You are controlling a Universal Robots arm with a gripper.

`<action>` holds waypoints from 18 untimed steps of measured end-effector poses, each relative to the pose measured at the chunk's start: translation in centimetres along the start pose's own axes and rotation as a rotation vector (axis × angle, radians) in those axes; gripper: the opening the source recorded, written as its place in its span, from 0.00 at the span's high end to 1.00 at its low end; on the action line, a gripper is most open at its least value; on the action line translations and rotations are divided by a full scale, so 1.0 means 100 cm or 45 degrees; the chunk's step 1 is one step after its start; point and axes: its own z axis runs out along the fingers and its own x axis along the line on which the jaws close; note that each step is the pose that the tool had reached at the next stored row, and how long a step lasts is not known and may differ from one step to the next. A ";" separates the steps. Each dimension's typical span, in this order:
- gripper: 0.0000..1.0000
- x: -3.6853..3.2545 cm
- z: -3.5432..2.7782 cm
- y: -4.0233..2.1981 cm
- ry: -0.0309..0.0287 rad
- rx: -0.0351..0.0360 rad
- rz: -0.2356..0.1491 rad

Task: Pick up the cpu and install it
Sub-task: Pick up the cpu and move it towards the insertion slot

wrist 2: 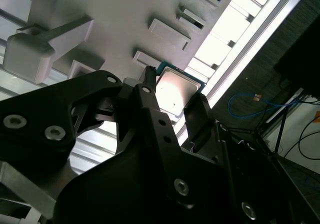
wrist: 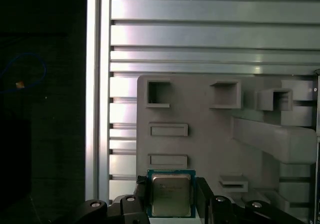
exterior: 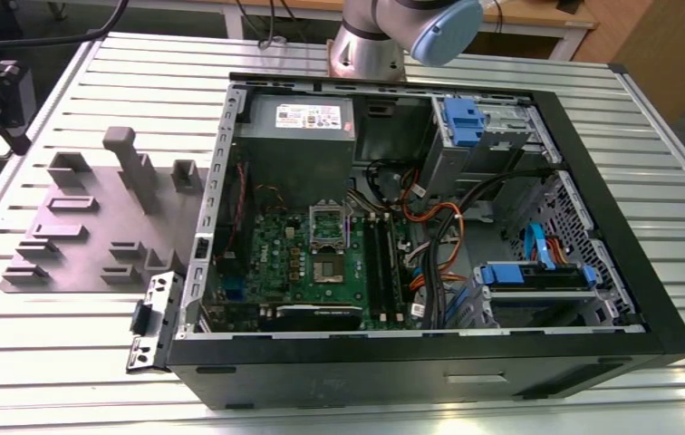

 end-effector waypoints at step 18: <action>0.53 0.0000 -0.0066 0.0000 0.0003 -0.0019 0.000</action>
